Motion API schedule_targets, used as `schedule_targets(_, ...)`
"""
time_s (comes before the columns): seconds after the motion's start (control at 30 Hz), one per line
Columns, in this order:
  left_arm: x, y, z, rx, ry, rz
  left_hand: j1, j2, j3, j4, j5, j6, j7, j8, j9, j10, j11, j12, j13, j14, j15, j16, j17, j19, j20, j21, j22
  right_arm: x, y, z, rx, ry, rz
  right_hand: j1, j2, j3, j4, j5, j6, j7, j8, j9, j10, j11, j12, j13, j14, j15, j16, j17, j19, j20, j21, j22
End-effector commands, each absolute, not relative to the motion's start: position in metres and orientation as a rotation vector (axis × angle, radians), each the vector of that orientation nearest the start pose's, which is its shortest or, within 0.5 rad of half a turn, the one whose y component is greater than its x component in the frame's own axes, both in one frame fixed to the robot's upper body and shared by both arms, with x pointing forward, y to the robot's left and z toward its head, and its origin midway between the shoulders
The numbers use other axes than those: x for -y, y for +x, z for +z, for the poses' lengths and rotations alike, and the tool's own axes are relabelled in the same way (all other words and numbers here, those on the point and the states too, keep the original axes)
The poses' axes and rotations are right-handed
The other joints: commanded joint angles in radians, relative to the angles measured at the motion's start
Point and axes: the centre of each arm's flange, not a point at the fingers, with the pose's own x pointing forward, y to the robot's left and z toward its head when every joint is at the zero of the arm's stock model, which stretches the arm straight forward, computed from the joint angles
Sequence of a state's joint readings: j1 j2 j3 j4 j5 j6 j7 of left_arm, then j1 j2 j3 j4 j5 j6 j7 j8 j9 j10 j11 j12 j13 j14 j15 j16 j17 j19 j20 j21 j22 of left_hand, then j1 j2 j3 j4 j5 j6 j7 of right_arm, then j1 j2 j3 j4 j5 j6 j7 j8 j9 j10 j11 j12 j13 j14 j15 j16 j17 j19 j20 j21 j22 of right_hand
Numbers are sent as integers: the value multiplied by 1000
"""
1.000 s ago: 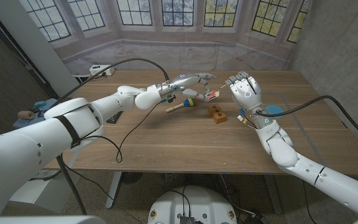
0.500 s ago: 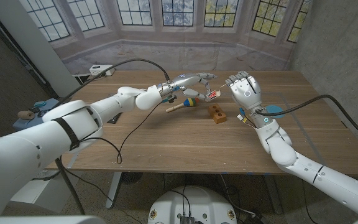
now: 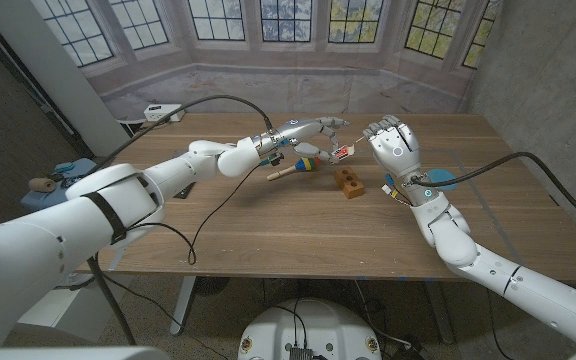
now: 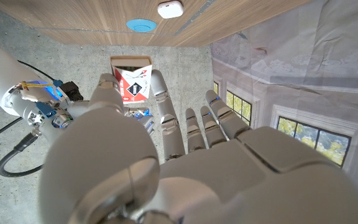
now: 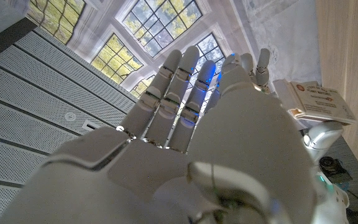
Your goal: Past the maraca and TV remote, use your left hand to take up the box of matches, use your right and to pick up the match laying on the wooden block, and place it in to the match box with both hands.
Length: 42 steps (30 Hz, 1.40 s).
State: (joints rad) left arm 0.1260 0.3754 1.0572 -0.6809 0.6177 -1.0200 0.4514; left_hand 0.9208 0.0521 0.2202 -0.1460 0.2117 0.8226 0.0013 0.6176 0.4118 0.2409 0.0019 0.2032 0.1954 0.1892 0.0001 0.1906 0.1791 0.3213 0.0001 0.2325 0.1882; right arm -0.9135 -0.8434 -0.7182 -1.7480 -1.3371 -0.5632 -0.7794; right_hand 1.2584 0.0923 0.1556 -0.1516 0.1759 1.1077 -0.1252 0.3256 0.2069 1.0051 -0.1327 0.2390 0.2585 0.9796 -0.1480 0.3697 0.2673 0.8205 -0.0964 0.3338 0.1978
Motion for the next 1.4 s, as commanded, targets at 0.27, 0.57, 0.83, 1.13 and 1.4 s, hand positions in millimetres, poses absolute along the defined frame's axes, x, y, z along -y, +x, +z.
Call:
schedule_targets(0.27,-90,631,65,1364,1270,-588,23,33,-4,1,8,2,0,6,3,-1,0,0,3,-1,2,-2,2,-1,-2,-5,5,223,516,-17,1284,-1855,-925,11,6,-3,1,9,11,1,1,3,3,-4,-3,3,2,-91,-2,4,-8,-98,6,1)
schedule_targets(0.57,-88,628,64,1363,1274,-596,23,33,-4,0,8,1,-1,6,2,-1,1,0,3,-1,2,-2,2,-1,-2,-5,5,224,513,-19,1291,-1860,-921,11,7,-5,2,9,11,1,0,3,4,-2,-4,4,4,-91,-2,5,-11,-100,7,1)
schedule_targets(0.83,-86,626,63,1361,1272,-601,22,33,-4,1,8,-1,-1,6,2,-2,3,0,3,-1,2,-2,2,-4,-1,-6,5,223,510,-19,1294,-1861,-921,12,7,-6,2,10,12,2,-1,3,4,-4,-4,4,5,-91,-1,7,-11,-101,9,1)
schedule_targets(1.13,-86,625,62,1348,1269,-605,22,34,-4,1,8,-3,0,6,2,-3,4,0,3,-2,3,-3,2,-6,0,-6,5,222,509,-21,1297,-1871,-911,15,7,-6,1,10,13,1,-2,3,5,-4,-4,6,5,-91,-2,8,-13,-102,10,1)
schedule_targets(1.4,-86,625,62,1340,1255,-605,21,34,-4,1,8,-5,1,6,4,-3,3,0,3,-3,4,-3,2,-8,1,-7,5,221,508,-22,1306,-1885,-910,14,8,-8,2,10,13,3,-3,3,5,-3,-5,6,5,-90,-3,9,-13,-102,11,1)
